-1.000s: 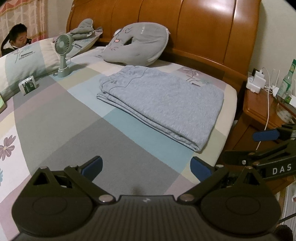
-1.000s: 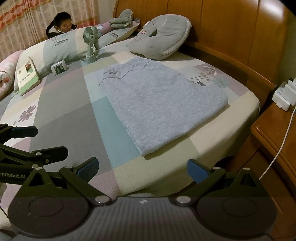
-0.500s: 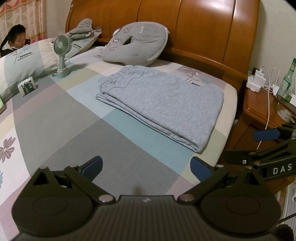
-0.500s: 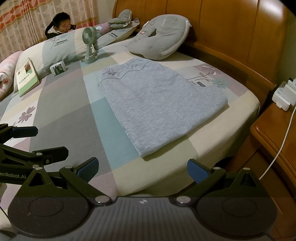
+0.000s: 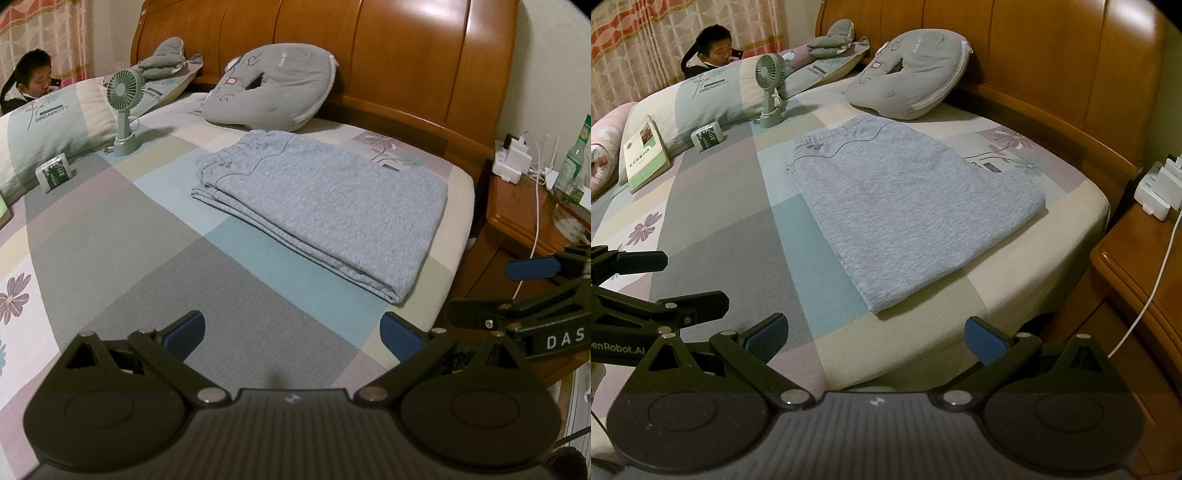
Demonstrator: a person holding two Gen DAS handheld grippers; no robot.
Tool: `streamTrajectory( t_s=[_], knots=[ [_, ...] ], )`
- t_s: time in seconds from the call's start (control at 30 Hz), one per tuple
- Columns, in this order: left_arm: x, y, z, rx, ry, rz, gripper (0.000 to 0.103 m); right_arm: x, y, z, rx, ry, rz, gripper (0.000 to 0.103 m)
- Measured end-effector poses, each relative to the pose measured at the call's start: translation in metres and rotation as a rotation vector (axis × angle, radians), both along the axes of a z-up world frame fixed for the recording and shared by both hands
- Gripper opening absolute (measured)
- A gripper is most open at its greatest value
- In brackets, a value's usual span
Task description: Fold clothes
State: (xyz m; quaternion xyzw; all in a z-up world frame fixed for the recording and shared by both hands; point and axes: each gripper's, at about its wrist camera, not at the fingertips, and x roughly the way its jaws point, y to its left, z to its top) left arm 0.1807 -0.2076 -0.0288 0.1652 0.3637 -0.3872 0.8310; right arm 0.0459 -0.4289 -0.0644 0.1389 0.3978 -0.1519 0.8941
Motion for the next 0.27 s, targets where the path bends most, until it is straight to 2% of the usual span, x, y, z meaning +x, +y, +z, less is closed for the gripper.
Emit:
streamTrajectory(
  t_s=[0.27],
  knots=[
    [0.0008, -0.0012, -0.0003, 0.005, 0.005, -0.001, 0.101, 0.0008, 0.0001, 0.0000, 0.000, 0.003, 0.000, 0.103]
  ],
)
